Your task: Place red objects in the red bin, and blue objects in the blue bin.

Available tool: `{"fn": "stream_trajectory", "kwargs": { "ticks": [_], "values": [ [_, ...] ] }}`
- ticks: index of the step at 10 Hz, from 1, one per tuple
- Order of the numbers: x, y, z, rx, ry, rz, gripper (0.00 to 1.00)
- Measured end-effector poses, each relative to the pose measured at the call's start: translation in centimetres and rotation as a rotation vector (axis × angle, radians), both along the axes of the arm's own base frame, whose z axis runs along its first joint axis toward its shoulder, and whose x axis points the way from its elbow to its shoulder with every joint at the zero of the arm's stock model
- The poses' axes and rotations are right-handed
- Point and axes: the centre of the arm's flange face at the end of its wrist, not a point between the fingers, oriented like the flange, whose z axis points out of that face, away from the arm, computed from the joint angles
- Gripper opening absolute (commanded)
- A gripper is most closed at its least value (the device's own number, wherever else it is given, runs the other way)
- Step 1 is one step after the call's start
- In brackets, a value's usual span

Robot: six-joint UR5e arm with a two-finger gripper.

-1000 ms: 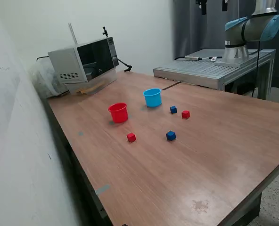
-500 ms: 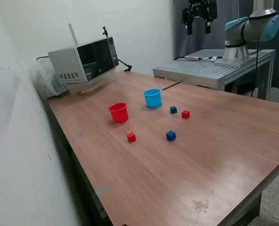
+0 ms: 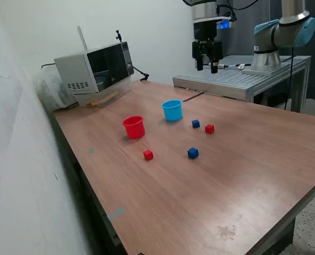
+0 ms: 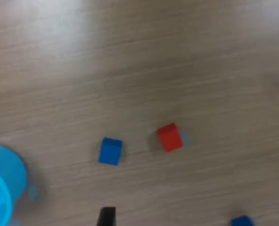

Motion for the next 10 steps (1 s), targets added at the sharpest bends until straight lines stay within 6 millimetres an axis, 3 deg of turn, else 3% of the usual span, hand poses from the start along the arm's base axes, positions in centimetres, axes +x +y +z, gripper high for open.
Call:
{"fn": "stream_trajectory", "kwargs": {
  "ticks": [4,10],
  "values": [
    [-2.1,2.7,-5.6,-0.004,-0.026,-0.086,1.0],
    [-1.6,4.0,-10.7,-0.004,-0.049,-0.149,1.0]
  ]
}}
